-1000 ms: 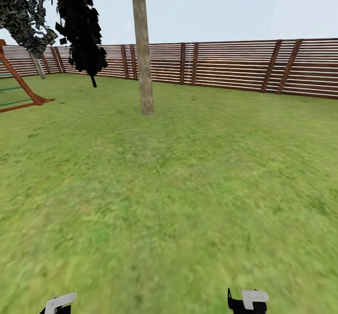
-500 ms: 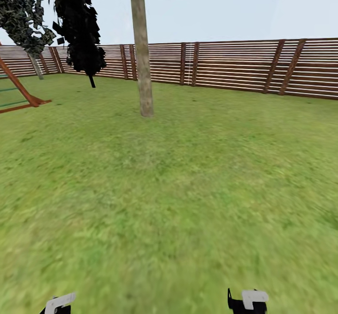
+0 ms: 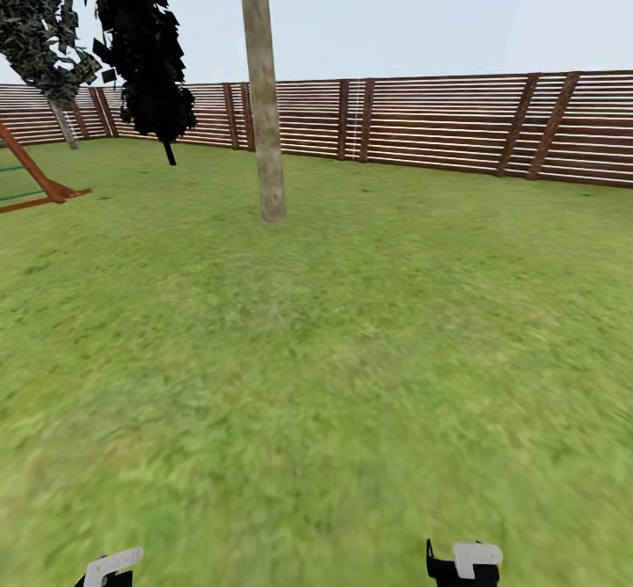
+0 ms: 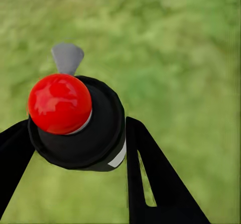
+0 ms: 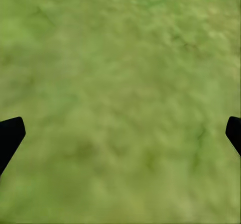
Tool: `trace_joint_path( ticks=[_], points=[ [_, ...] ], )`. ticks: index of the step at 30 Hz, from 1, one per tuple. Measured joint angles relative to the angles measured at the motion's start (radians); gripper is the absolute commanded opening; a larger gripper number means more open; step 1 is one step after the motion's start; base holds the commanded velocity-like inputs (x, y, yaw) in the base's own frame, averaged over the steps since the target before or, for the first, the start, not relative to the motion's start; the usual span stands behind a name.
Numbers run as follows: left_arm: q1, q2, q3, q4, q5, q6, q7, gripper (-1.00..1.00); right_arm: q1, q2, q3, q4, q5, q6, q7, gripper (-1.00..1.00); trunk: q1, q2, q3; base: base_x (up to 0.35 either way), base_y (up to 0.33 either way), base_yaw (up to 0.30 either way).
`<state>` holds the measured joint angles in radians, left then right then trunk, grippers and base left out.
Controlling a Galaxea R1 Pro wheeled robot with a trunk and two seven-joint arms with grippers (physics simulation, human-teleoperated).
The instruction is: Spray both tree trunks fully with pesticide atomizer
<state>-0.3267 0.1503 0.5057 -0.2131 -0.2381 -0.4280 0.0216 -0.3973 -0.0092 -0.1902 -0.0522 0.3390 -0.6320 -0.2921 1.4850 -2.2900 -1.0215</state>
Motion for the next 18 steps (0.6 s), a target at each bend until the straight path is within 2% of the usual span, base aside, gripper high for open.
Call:
trace_joint_path(
  ticks=[18],
  points=[
    [0.000,0.000,0.000,0.000,0.000,0.000,0.000,-1.00,0.000,0.000,0.000,0.000,0.000,0.000,0.000,1.00,0.000,0.000,0.000,0.338,0.000,0.000]
  ],
)
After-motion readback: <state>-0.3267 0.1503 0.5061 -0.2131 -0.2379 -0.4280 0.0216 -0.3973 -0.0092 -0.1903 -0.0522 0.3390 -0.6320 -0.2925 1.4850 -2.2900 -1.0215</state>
